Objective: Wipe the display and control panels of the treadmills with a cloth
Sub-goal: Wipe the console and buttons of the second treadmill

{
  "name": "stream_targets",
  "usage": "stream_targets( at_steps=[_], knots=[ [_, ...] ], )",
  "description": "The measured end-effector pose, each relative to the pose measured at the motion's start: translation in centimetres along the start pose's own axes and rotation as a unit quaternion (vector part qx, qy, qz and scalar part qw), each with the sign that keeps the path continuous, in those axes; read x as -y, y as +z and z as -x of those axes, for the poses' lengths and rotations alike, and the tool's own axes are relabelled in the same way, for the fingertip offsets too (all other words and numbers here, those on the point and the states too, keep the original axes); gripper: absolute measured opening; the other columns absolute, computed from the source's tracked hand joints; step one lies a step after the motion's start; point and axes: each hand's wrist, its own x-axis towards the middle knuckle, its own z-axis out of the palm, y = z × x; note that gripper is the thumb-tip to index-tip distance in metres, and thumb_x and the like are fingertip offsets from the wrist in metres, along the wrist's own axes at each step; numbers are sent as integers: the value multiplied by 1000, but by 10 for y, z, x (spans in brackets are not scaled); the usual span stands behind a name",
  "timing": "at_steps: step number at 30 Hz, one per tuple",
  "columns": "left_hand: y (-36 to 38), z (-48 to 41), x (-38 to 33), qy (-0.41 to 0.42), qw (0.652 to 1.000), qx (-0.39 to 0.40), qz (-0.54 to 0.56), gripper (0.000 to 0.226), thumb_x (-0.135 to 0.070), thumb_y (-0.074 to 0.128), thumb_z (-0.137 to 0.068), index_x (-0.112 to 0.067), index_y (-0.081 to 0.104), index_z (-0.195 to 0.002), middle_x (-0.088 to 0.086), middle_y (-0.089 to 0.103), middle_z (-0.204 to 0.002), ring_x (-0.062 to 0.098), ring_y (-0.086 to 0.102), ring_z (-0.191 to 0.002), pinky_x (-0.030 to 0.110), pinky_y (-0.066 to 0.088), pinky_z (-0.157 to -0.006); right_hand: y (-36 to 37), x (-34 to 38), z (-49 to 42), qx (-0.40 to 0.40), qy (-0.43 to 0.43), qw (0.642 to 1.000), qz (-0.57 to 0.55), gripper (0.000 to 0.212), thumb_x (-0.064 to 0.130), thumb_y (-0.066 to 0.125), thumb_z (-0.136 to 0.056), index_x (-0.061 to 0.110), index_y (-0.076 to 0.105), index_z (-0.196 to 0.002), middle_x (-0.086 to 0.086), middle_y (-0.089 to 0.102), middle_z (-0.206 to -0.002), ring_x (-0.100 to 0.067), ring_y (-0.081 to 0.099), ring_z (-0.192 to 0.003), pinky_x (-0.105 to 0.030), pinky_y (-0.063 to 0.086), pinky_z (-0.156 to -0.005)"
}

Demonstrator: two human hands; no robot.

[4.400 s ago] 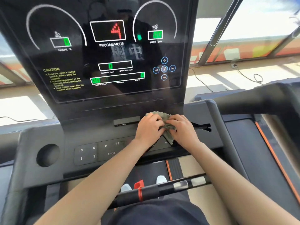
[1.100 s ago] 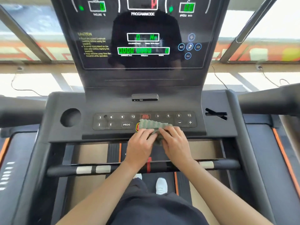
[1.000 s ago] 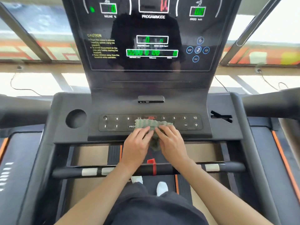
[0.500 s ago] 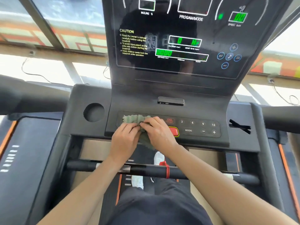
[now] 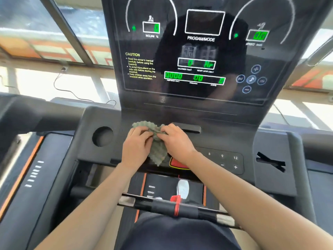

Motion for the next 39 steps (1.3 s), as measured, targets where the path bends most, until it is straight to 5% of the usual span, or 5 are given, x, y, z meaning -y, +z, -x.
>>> stream_targets(
  at_steps=[3, 17, 25, 31, 39],
  knots=[
    [12, -6, -22, 26, 999, 17, 26, 10, -20, 75, -86, -18, 78, -96, -3, 68, -104, 22, 59, -95, 29, 49, -83, -4, -19, 30, -25, 10, 1000, 5, 28, 7, 47, -86, 8, 73, -95, -9, 65, -97, -30, 56, -84, -41, 49, -73],
    [70, -19, -130, 181, 974, 113, 83, 25, -29, 68, -88, -16, 76, -108, -3, 67, -109, 19, 60, -97, 34, 57, -72, -60, -82, 132, -95, 206, 973, 55, 22, 1, 65, -82, 11, 76, -98, -5, 67, -100, -31, 59, -85, -40, 46, -69],
    [94, -37, -191, 297, 936, 169, 88, 35, -26, 71, -89, -11, 71, -120, 12, 64, -127, 28, 57, -120, 43, 56, -90, -84, -98, 174, -121, 354, 925, 73, 25, -9, 69, -80, 2, 76, -102, -12, 66, -107, -32, 57, -96, -39, 53, -85],
    [103, -55, -211, 339, 919, 186, 77, 38, -45, 63, -89, -12, 76, -103, 12, 63, -130, 27, 52, -122, 40, 50, -91, -93, -95, 186, -124, 427, 894, 47, 28, 7, 75, -79, 6, 76, -107, -10, 61, -114, -30, 52, -104, -35, 51, -86],
    [95, -69, -174, 353, 925, 125, 58, 14, -27, 76, -85, -14, 76, -90, 5, 66, -117, 25, 54, -110, 37, 51, -82, -81, -95, 157, -159, 400, 902, 30, 22, 1, 74, -84, 8, 76, -105, -9, 57, -104, -28, 52, -89, -34, 51, -77]
  ],
)
